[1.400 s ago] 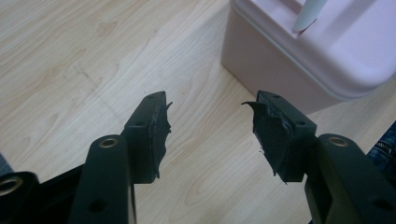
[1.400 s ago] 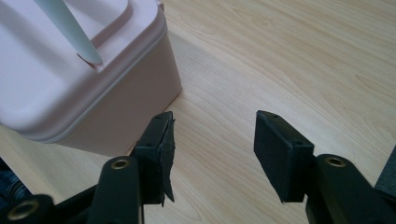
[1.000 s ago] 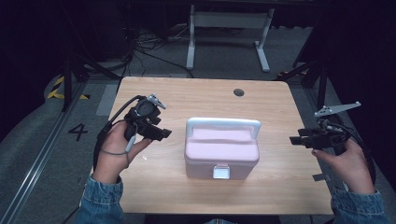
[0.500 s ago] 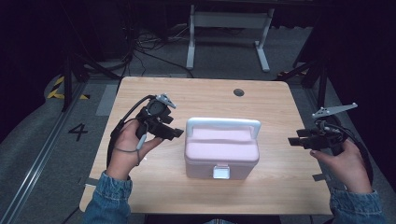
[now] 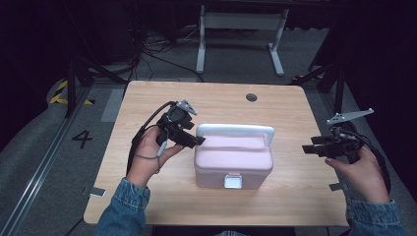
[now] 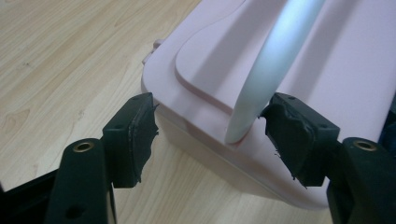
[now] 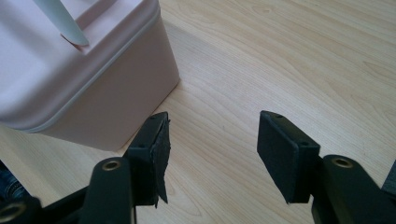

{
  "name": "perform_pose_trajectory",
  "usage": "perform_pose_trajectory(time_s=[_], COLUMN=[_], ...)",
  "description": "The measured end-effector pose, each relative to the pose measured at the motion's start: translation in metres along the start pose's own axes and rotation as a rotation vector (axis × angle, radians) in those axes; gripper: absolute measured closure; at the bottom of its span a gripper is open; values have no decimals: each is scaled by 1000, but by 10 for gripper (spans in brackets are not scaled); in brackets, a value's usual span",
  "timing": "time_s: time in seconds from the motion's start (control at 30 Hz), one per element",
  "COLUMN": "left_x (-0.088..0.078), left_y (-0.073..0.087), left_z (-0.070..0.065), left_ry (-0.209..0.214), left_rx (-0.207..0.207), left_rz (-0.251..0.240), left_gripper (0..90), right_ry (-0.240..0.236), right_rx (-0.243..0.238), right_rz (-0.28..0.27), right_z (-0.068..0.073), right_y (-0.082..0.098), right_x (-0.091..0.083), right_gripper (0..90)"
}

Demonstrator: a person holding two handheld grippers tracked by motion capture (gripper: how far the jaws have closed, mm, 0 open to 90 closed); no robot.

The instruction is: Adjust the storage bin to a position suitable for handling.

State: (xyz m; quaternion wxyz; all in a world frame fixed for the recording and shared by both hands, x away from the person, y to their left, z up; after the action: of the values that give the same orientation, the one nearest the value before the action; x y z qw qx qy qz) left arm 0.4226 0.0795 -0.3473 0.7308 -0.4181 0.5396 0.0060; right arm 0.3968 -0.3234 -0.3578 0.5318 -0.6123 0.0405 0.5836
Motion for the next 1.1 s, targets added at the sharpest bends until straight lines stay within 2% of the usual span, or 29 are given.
perform_pose_trajectory(time_s=[0.07, 0.27, 0.37, 0.5, 0.63, 0.73, 0.8, 0.9, 0.93, 1.1], left_x=[4, 13, 18, 22, 22, 21, 18, 12, 9, 9], left_y=[-1, -10, -14, -19, -21, -21, -21, -22, -22, -25], left_z=[-1, -6, -9, -13, -15, -17, -17, -18, -18, -19], left_ry=[-1, -3, -24, -20, -18, -31, -59, -70, -70, -66], left_rx=[22, 45, 67, 76, 87, 100, 120, 119, 118, 129], left_rz=[-2, -32, -46, -53, -56, -54, -54, -83, -93, -71], left_gripper=[327, 326, 338, 410, 536, 589, 638, 728, 745, 795], right_ry=[0, -4, -6, -6, -10, -10, -9, -13, -13, -15], right_rx=[-1, 5, 5, 9, 11, 12, 13, 12, 12, 15], right_rz=[0, 2, 2, 1, 4, 2, 4, 3, 3, 2], right_z=[0, -2, -2, -3, -4, -4, -4, -4, -4, -4], right_y=[0, 0, 0, 1, 1, 2, 2, 2, 2, 2], right_x=[1, 3, 3, 4, 5, 5, 6, 6, 6, 7], right_gripper=[440, 439, 438, 439, 439, 438, 439, 438, 438, 436])
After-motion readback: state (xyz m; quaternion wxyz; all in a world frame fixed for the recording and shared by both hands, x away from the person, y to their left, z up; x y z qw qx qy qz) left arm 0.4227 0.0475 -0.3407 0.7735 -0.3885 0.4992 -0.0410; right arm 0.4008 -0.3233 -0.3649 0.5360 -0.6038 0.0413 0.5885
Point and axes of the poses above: each handheld gripper's, and its own axes: x roughly forward along the jaws, y roughly out of its underside, z roughly to its left, the point moved 5 cm from there along x, roughly forward along the jaws, and after that the axes turned 10 degrees about -y, right-handed, at the moved point
